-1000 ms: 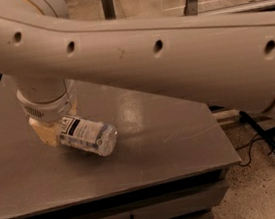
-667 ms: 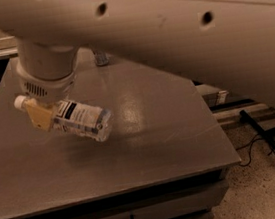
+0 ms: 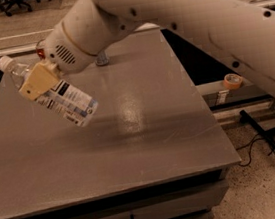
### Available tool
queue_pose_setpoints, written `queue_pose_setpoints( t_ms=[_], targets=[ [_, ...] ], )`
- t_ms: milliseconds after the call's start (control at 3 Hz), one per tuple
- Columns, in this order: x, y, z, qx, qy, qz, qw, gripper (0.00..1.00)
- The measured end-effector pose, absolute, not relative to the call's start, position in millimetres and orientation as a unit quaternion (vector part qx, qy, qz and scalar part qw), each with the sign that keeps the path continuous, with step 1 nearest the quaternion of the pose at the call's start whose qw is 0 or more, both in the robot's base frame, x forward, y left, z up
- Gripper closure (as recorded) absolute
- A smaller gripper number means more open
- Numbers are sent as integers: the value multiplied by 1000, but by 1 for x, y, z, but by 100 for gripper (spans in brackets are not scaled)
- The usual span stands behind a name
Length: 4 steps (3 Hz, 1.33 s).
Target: Place blue plastic bottle upright
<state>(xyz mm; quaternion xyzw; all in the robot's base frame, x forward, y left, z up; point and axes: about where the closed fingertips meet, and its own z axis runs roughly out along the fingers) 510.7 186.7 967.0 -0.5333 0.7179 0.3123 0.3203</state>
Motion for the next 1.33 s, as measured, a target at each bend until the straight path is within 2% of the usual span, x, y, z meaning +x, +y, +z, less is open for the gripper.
queue_pose_setpoints(
  t_ms=[333,1000,1333],
  targets=[
    [512,159,983,-534,657,411,338,100],
    [516,107,974,-579,563,437,397,100],
    [523,90,964,-560,527,469,434,100]
  ],
)
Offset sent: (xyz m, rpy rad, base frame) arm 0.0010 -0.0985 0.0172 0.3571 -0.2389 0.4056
